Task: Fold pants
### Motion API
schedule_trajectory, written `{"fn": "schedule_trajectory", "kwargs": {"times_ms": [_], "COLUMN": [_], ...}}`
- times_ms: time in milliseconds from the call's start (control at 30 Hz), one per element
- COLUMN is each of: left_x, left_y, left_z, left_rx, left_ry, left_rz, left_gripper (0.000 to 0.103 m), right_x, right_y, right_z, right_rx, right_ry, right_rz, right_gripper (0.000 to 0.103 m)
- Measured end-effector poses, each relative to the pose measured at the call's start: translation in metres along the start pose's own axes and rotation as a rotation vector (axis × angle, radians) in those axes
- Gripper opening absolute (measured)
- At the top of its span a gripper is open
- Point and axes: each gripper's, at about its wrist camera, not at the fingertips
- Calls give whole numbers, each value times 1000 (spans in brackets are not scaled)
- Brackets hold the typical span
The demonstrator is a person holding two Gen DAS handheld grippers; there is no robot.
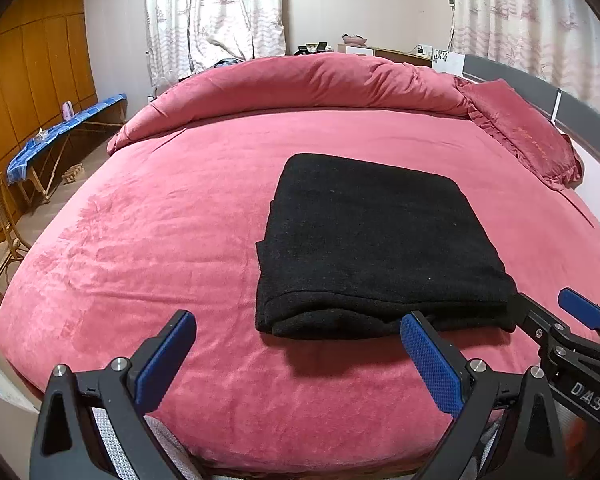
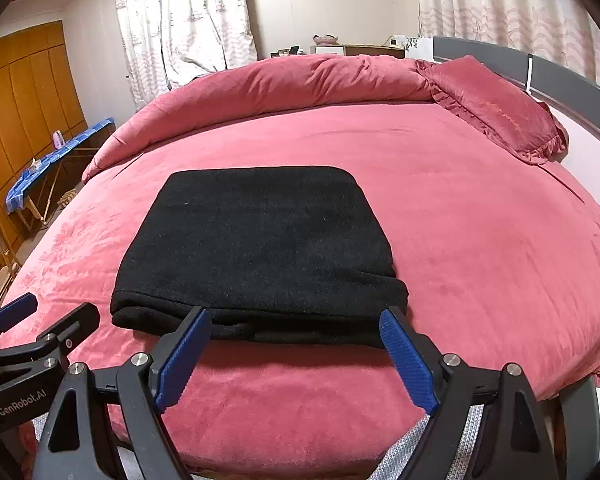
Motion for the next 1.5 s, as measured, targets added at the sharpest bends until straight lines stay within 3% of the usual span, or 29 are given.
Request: {"fn": "schedule_trajectory", "kwargs": {"times_ms": [1500], "left_x": [6], "left_y": [5], "left_z": [1], "left_rx": [-23], "left_ry": [22], "left_rz": [25], "left_gripper": [103], "right_x": [-2], "right_y": [-2], "right_z": [0], "right_rx": [-9], "right_ry": [3], "right_rz": [18], "right_gripper": [88]}}
Point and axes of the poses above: each gripper's, at about its wrist camera, not at the fingertips, and x roughly the way its jaws point, y to its left, z to its top, and after that the axes turned 14 degrees about -x, right-handed
